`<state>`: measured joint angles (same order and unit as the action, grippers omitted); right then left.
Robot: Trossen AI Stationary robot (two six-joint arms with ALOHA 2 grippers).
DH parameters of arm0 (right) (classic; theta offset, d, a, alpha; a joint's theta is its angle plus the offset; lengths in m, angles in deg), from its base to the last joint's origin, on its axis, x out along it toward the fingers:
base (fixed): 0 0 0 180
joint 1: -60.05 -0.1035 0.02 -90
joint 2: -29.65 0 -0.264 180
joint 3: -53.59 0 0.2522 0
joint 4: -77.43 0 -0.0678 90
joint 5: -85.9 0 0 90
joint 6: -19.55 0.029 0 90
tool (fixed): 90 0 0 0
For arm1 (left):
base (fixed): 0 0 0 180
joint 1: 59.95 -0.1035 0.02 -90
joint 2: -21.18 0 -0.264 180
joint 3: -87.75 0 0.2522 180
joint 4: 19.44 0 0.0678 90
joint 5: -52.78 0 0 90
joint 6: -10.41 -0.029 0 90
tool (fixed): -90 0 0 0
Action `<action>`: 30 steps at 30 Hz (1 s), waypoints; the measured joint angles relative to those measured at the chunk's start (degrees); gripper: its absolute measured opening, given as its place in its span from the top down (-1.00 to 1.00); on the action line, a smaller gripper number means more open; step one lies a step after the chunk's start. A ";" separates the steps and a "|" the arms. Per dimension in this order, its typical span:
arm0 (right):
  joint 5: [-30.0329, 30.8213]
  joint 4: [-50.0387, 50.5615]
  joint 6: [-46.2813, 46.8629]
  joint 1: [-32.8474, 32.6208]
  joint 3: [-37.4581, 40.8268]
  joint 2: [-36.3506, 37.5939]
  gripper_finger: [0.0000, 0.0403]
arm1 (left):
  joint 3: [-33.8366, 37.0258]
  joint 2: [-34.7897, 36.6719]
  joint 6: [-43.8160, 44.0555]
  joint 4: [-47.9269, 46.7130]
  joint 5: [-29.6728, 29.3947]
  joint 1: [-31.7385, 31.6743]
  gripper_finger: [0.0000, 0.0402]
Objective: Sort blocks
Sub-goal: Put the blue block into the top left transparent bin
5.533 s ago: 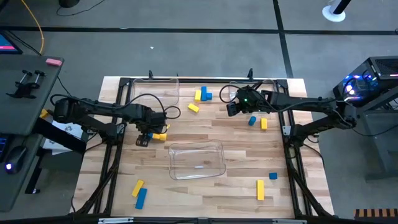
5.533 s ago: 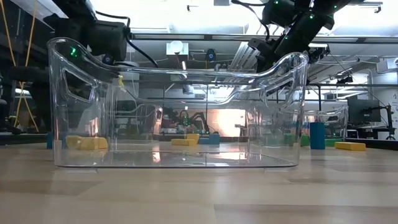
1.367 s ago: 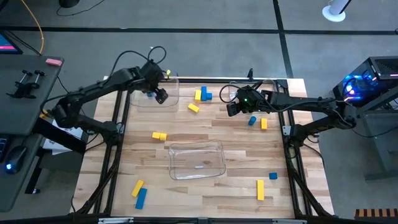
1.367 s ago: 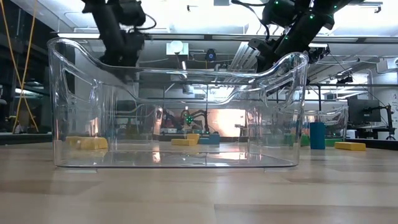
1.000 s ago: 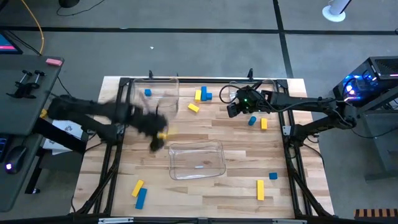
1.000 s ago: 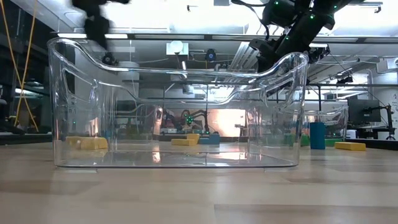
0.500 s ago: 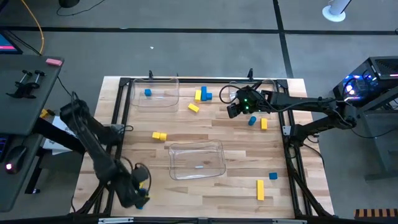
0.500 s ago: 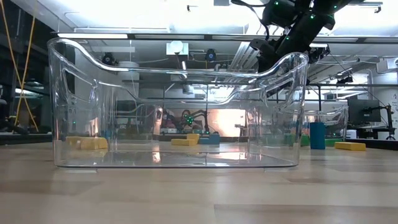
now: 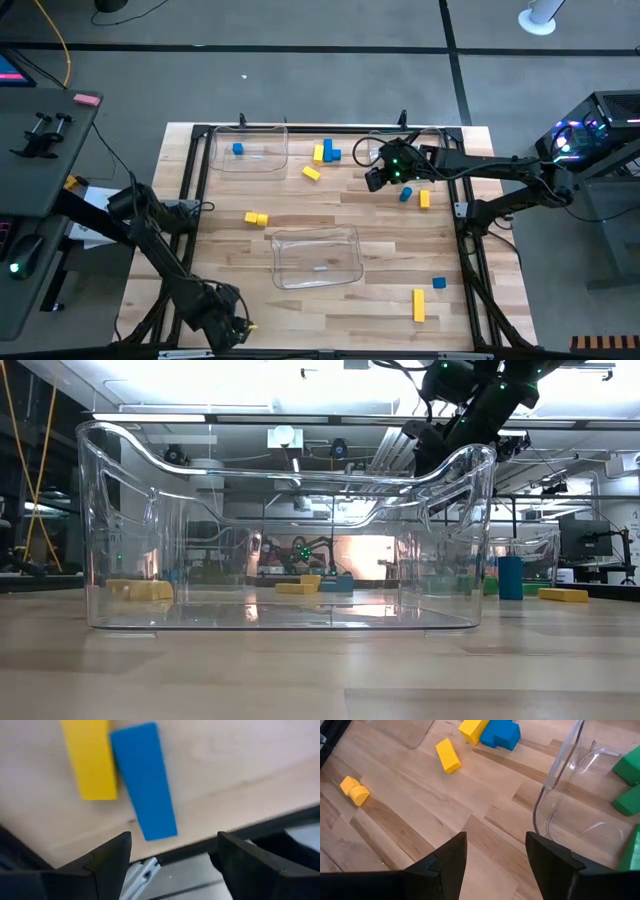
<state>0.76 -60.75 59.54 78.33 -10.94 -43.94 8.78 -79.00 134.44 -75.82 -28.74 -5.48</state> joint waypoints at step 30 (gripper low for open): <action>-2.09 0.90 -2.61 0.05 0.00 0.00 0.01 | -0.09 -7.35 3.34 3.34 0.86 -1.25 0.41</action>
<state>-1.33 -59.86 56.92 78.38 -10.94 -43.94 8.70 -86.35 137.78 -72.48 -27.87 -6.73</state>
